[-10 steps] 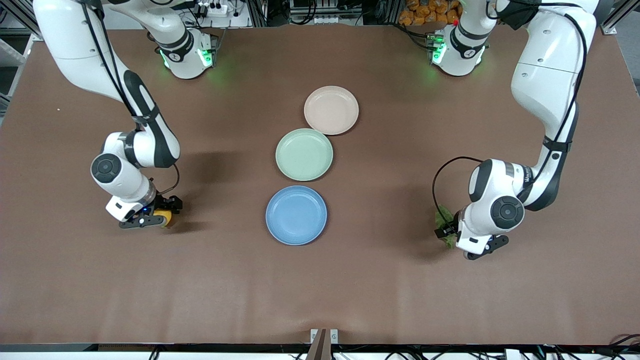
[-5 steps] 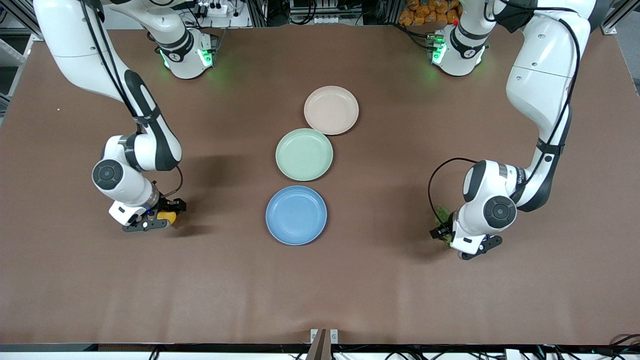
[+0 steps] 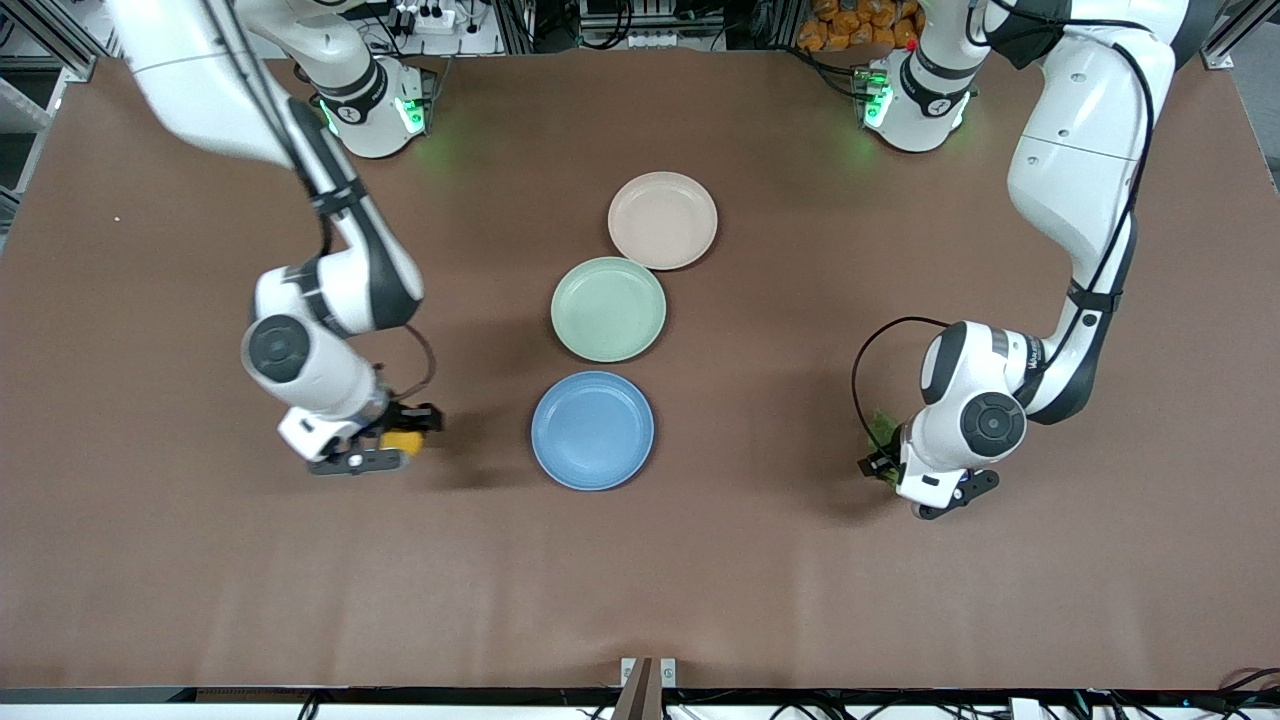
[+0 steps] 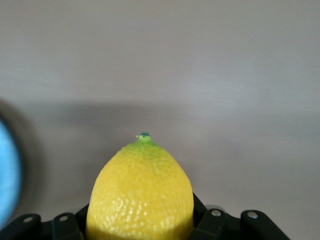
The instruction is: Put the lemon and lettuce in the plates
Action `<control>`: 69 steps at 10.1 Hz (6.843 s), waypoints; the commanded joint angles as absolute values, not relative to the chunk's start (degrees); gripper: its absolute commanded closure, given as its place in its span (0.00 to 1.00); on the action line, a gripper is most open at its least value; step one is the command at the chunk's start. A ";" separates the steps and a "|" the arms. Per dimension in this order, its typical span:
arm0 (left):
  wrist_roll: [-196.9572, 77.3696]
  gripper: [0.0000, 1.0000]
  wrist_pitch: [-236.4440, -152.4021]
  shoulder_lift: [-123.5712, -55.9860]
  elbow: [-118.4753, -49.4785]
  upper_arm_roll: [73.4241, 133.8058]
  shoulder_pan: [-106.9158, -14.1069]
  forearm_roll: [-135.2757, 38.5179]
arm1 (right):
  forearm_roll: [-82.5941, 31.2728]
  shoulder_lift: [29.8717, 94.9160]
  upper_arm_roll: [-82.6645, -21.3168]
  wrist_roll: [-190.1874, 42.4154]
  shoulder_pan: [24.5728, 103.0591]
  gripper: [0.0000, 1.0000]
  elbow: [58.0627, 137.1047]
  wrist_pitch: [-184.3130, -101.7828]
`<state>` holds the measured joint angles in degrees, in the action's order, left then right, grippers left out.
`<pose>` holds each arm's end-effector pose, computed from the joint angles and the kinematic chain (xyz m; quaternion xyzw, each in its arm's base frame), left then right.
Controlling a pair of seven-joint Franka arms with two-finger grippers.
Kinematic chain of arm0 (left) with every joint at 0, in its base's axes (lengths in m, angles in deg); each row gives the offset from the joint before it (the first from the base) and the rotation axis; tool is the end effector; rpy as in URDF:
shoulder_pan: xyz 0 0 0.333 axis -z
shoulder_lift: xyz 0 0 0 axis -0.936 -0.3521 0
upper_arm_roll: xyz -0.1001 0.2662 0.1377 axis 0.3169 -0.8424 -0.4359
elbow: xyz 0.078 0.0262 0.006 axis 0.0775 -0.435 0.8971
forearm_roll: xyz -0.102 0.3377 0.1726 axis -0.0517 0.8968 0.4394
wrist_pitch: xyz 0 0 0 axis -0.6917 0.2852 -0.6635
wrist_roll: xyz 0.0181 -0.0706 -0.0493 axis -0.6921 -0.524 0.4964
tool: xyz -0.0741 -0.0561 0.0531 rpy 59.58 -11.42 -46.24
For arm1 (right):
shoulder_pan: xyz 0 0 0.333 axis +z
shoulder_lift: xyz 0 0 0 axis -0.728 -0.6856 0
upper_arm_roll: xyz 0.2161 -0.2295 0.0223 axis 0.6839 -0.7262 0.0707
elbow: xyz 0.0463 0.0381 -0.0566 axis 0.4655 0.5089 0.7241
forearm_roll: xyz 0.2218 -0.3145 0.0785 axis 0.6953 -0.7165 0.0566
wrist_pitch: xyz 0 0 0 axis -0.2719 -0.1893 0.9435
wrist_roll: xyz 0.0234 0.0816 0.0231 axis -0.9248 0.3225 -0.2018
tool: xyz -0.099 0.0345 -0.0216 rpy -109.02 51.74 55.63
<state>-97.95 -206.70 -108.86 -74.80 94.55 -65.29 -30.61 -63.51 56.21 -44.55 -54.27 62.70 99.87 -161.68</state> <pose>0.6739 -0.1404 0.1757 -0.9697 -0.2399 0.0396 0.0217 0.6351 0.2036 0.2764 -0.9991 -0.0325 -0.0263 0.0105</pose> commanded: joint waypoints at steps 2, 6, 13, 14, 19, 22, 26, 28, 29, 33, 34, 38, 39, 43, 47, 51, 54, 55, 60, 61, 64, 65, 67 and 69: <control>-101.60 1.00 -207.16 -108.72 -75.06 94.34 -64.55 -28.93 | -63.39 51.78 -43.82 -42.01 70.86 0.97 91.77 -160.49; -102.47 1.00 -206.37 -106.09 -76.71 94.87 -64.29 -28.93 | -64.18 39.13 -45.56 -27.83 80.71 0.92 78.74 -161.80; -103.35 1.00 -206.20 -92.22 -89.80 98.46 -64.11 -29.54 | -64.62 33.30 -47.33 -24.12 82.58 0.01 76.43 -167.88; -104.66 1.00 -204.98 -90.72 -90.78 99.78 -64.11 -29.54 | -64.70 33.65 -47.42 -24.20 82.49 0.00 76.43 -167.27; -115.20 1.00 -200.24 -90.70 -91.31 109.26 -63.94 -29.54 | -63.65 34.97 -47.42 -27.53 81.53 0.00 70.32 -148.52; -123.28 1.00 -199.69 -89.91 -92.63 115.33 -64.11 -29.54 | -52.29 36.81 -50.99 -37.35 79.68 0.00 66.16 -133.12; -135.22 1.00 -201.53 -84.20 -102.19 125.34 -64.20 -29.54 | -48.53 38.65 -58.29 -50.59 77.84 0.00 63.25 -124.56; -139.80 1.00 -201.71 -85.24 -102.65 129.30 -63.42 -29.46 | -48.62 42.50 -60.51 -60.89 73.90 0.00 66.74 -124.28; -142.00 1.00 -201.71 -85.77 -102.74 129.76 -61.15 -29.54 | -48.97 44.18 -60.60 -66.60 70.74 0.00 68.24 -124.28; -147.20 1.00 -206.89 -91.03 -102.13 129.41 -52.79 -28.76 | -49.41 46.21 -66.82 -81.49 63.60 0.00 70.10 -124.63; -147.30 1.00 -207.07 -92.70 -101.95 129.15 -51.64 -27.80 | -49.58 48.83 -68.93 -84.38 62.72 0.00 72.37 -124.90; -148.44 1.00 -207.07 -95.00 -101.69 128.01 -48.57 -27.26 | -51.69 63.77 -68.43 -90.19 56.75 0.00 86.87 -132.81; -148.01 0.38 -207.07 -95.27 -100.99 126.00 -47.16 -27.17 | -52.83 67.02 -68.34 -89.95 56.13 0.00 88.37 -132.29; -147.65 0.00 -205.42 -95.62 -97.39 124.40 -45.56 -25.24 | -58.80 76.96 -67.29 -83.30 55.33 0.00 87.78 -121.41; -144.59 0.00 -195.06 -94.66 -84.32 121.77 -49.95 -21.98 | -63.64 80.76 -60.19 -70.91 54.72 0.00 82.09 -106.92; -141.15 0.00 -190.13 -93.78 -80.15 118.87 -54.34 -18.75 | -63.13 81.55 -53.40 -66.84 53.49 0.00 78.89 -107.48; -133.88 0.00 -188.89 -93.16 -80.07 118.69 -61.80 -17.59 | -62.95 81.64 -53.48 -67.36 53.05 0.00 81.97 -112.76; -130.63 0.00 -187.31 -92.90 -80.07 118.69 -63.92 -17.50 | -62.95 82.07 -53.75 -67.36 52.44 0.00 81.62 -113.38; -112.54 0.00 -182.64 -85.80 -83.39 108.45 -61.95 -24.05 | -62.68 83.13 -55.15 -68.32 52.34 0.00 83.99 -115.40; -107.88 0.00 -182.64 -83.69 -84.97 106.75 -61.74 -26.27 | -62.77 82.87 -55.24 -68.33 52.34 0.00 83.73 -115.41; -88.14 0.00 -183.08 -74.12 -92.87 102.01 -63.93 -36.61 | -62.86 82.78 -55.24 -68.41 52.43 0.00 83.82 -115.58; -81.10 0.00 -182.56 -72.09 -94.46 99.64 -64.72 -40.84 | -62.86 82.69 -55.16 -68.41 52.34 0.00 83.82 -115.58; -78.75 0.00 -181.94 -69.44 -95.88 98.65 -64.73 -42.29 | -62.86 82.43 -55.24 -68.33 52.43 0.00 83.64 -115.23; -76.21 0.00 -181.94 -66.46 -92.65 96.91 -64.73 -41.85 | -62.86 81.90 -55.24 -68.33 52.69 0.00 83.55 -115.32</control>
